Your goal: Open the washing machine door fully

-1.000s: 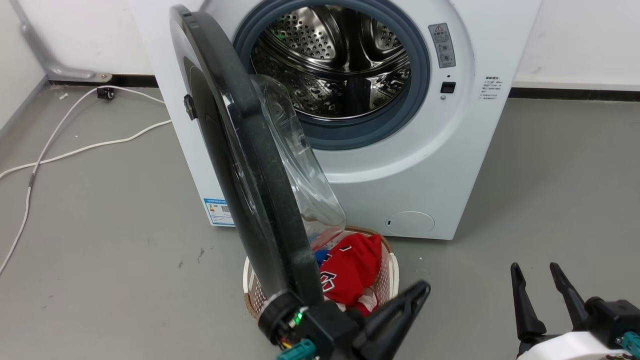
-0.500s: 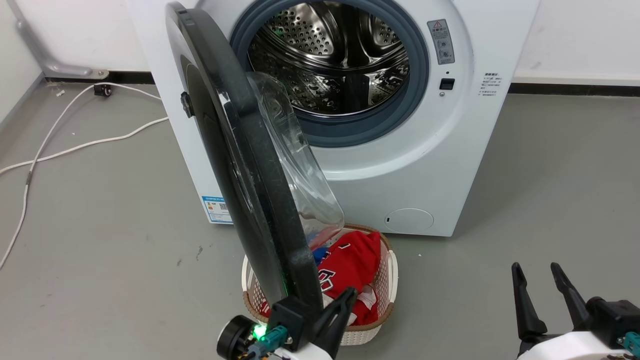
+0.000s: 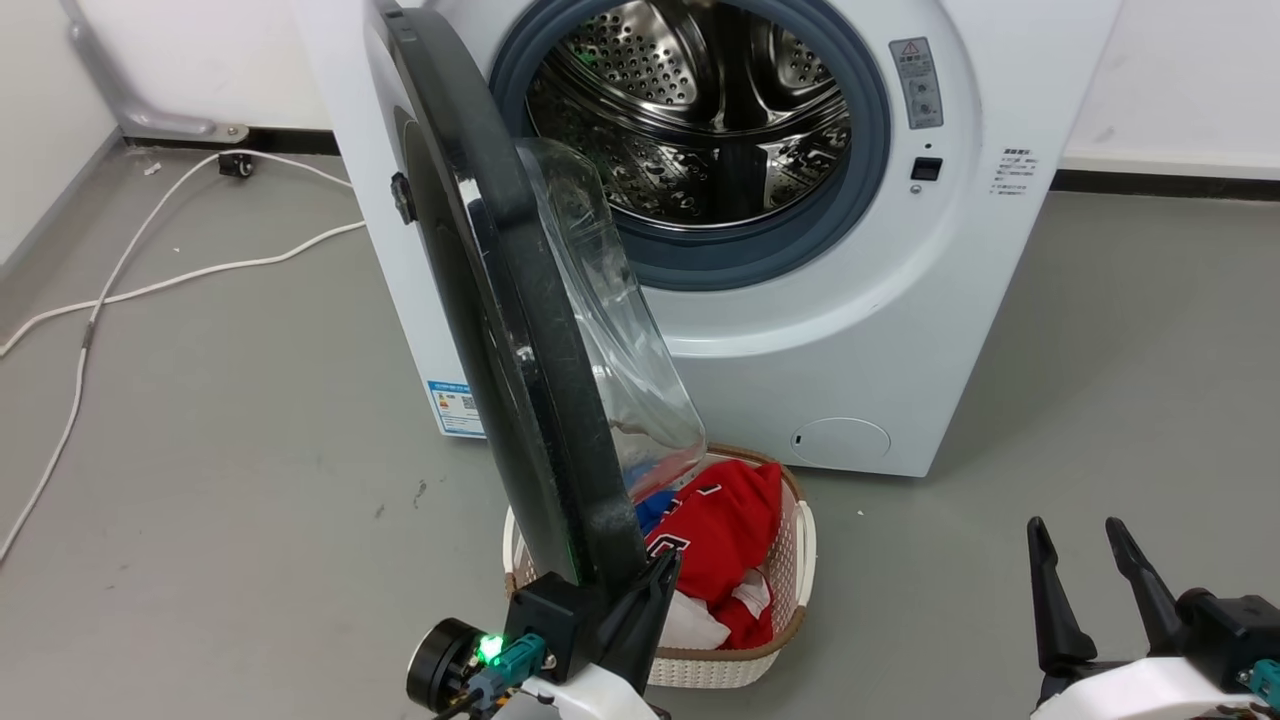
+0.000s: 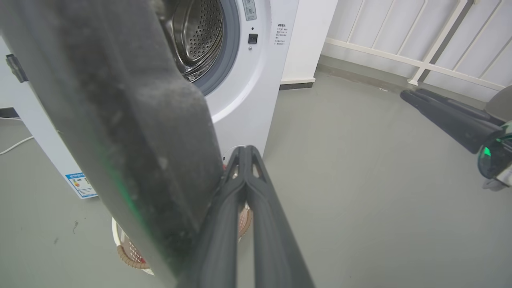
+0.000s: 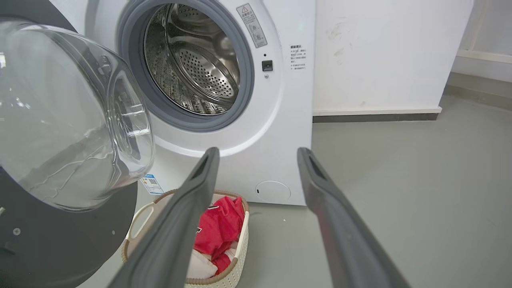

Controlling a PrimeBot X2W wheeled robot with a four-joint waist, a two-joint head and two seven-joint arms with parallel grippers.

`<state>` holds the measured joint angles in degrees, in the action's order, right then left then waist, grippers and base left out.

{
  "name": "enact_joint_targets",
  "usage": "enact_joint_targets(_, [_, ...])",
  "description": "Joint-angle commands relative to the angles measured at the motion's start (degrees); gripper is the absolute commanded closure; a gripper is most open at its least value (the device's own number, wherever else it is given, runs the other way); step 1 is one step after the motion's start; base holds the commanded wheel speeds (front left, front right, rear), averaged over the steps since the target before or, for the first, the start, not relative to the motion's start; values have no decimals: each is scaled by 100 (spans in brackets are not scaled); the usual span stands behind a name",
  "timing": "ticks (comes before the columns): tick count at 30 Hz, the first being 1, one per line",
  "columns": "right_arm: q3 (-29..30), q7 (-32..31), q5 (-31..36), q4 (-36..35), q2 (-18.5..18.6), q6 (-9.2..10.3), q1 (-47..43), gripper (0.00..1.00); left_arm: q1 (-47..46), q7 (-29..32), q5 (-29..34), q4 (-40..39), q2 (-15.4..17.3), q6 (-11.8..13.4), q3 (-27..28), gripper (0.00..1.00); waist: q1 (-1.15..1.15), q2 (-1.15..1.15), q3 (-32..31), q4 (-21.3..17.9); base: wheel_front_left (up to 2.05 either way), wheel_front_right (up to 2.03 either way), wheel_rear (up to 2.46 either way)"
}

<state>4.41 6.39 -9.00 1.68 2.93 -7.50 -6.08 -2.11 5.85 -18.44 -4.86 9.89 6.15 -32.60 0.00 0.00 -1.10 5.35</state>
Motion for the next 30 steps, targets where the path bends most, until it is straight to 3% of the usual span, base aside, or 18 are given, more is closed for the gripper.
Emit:
enact_joint_targets(1, [-12,12,15,4,-10,1,79,0,-24,-35,-27,43,48,95,126,100,0,0,0,50,0,0,0])
enact_joint_targets(19, [148,98,83,-20,-7,2,160,0,258,-255,-239,-6,73,527,541,100,0,0,54,1319,0,0,0])
enact_joint_targets(30, [166,30,234,-163,-4,1,247,0,186,-519,-465,331,370,674,1200,100,0,0,167,1829,0,0,0])
